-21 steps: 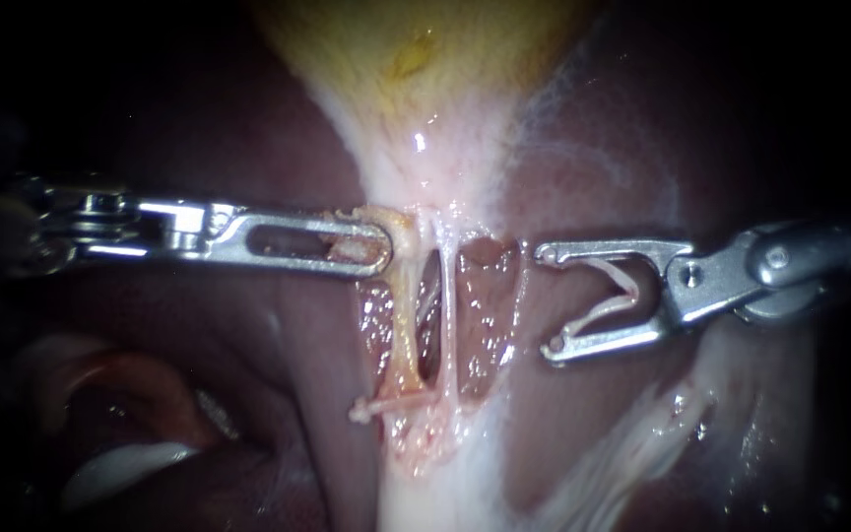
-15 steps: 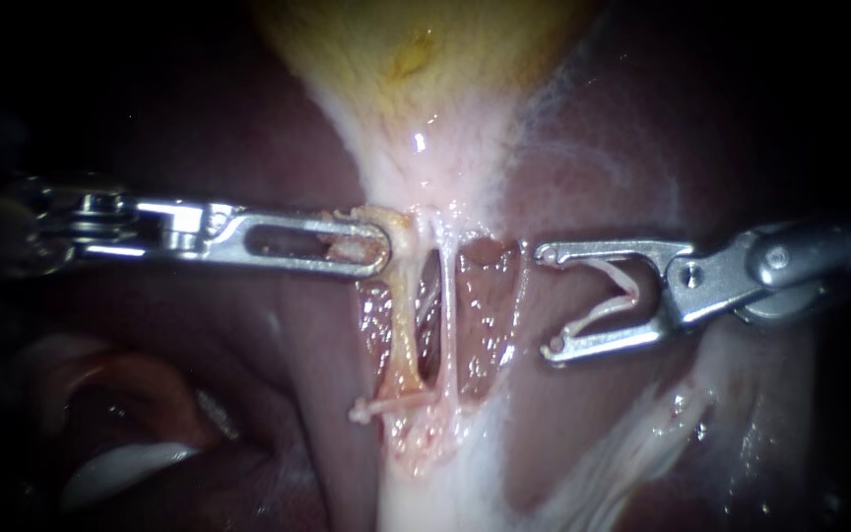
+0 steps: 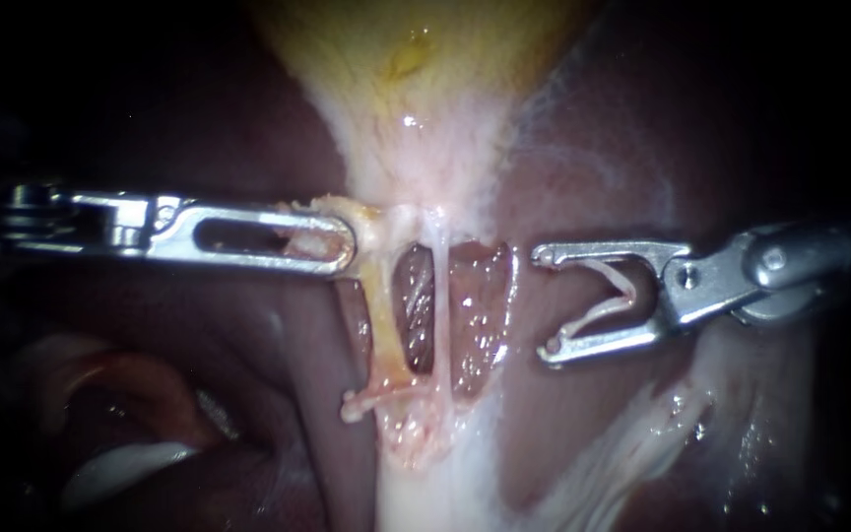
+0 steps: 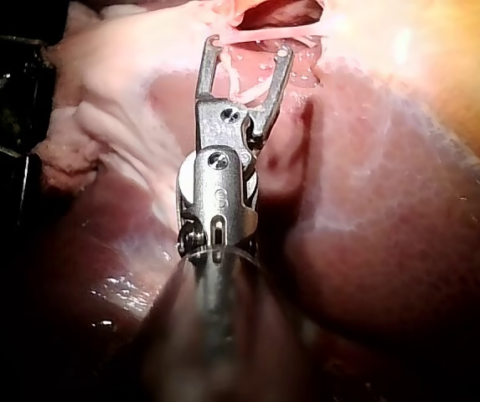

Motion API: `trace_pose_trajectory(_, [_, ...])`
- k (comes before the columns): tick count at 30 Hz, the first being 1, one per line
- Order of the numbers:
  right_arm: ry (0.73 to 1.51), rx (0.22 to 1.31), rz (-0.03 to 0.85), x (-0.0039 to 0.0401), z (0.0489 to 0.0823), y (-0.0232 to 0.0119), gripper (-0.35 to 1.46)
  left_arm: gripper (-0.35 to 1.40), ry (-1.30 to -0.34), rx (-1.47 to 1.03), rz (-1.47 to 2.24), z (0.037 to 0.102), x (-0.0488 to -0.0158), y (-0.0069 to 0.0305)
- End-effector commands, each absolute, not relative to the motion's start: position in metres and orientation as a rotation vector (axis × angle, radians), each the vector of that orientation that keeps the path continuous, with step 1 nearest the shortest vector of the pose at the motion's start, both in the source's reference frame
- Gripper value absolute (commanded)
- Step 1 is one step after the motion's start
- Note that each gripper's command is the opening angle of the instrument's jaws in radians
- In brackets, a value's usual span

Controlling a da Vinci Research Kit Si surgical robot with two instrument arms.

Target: Clipping second clip left tube

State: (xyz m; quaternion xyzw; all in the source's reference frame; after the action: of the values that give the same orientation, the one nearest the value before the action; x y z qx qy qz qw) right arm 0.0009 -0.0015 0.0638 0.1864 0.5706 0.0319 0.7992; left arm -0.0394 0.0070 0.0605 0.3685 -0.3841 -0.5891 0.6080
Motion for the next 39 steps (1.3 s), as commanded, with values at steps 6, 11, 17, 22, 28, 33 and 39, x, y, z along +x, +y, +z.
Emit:
trace_pose_trajectory(6, [1.225, 0.428, 0.067, 0.0046, 0.0672, -0.0041, 0.5, -0.35, -0.889, 0.851, -1.36, 0.0607, -0.0394, 0.0071])
trace_pose_trajectory(11, [1.22, 0.46, 0.083, 0.0077, 0.0704, -0.0056, 0.5, -0.35, -0.889, 0.851, -1.361, 0.0607, -0.0395, 0.0071])
trace_pose_trajectory(17, [1.214, 0.502, 0.093, 0.0108, 0.0729, -0.007, 0.5, -0.35, -0.889, 0.851, -1.361, 0.0607, -0.0395, 0.0071])
trace_pose_trajectory(22, [1.243, 0.534, 0.101, 0.0129, 0.0738, -0.0076, 0.49, -0.35, -0.889, 0.85, -1.362, 0.0607, -0.0397, 0.0071])
trace_pose_trajectory(28, [1.291, 0.592, 0.158, 0.0147, 0.0746, -0.008, 0.48, -0.35, -0.889, 0.85, -1.362, 0.0608, -0.0398, 0.0071])
trace_pose_trajectory(33, [1.33, 0.652, 0.204, 0.0156, 0.075, -0.0083, 0.45, -0.35, -0.889, 0.85, -1.362, 0.0609, -0.0399, 0.0073])
trace_pose_trajectory(39, [1.348, 0.704, 0.265, 0.0158, 0.0752, -0.0086, 0.39, -0.35, -0.889, 0.851, -1.361, 0.0611, -0.0398, 0.0074])
